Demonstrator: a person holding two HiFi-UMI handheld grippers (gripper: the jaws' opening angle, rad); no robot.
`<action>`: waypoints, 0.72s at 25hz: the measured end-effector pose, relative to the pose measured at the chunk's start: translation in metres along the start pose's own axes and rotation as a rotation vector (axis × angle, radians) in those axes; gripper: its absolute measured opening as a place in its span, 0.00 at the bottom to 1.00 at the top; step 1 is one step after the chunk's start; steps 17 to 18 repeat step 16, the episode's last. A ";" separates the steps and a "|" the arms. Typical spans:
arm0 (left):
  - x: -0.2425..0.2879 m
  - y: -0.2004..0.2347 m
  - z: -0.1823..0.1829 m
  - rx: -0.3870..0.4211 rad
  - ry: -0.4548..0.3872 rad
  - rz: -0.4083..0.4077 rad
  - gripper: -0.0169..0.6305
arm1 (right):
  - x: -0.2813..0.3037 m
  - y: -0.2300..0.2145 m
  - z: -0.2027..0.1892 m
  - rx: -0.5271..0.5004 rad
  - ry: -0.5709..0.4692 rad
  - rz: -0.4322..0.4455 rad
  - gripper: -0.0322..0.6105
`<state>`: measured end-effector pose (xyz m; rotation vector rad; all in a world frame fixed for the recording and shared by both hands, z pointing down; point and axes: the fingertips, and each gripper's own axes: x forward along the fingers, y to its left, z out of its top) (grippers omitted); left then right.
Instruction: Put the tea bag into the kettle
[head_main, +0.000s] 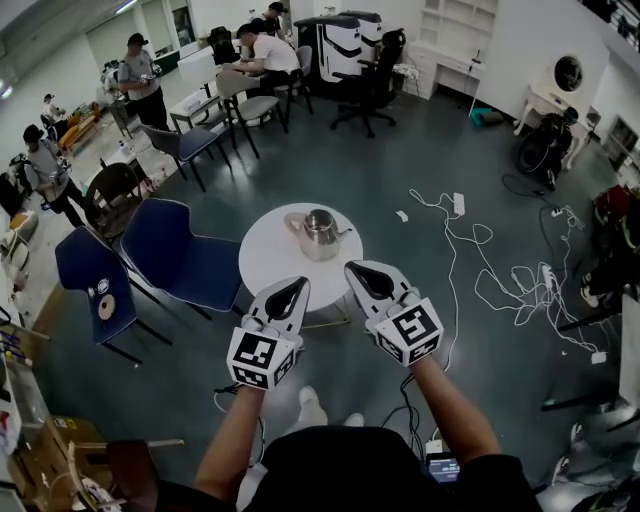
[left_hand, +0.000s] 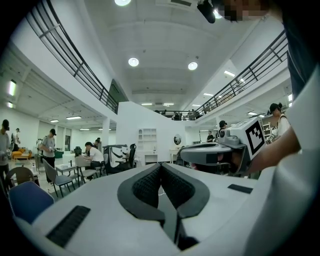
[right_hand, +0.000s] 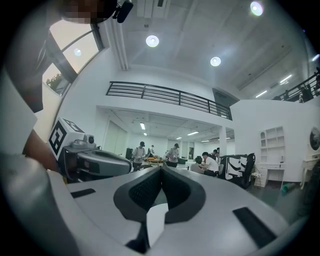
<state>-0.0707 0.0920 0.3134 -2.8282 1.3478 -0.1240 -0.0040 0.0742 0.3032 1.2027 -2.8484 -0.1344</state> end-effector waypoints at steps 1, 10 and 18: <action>-0.002 -0.003 0.000 0.000 0.001 0.001 0.05 | -0.003 0.002 0.000 0.000 0.000 0.002 0.08; -0.020 -0.027 -0.001 0.000 -0.003 0.008 0.05 | -0.026 0.013 -0.001 0.008 -0.001 0.002 0.08; -0.021 -0.042 0.000 -0.001 -0.001 0.008 0.05 | -0.040 0.012 -0.002 0.018 0.001 -0.001 0.08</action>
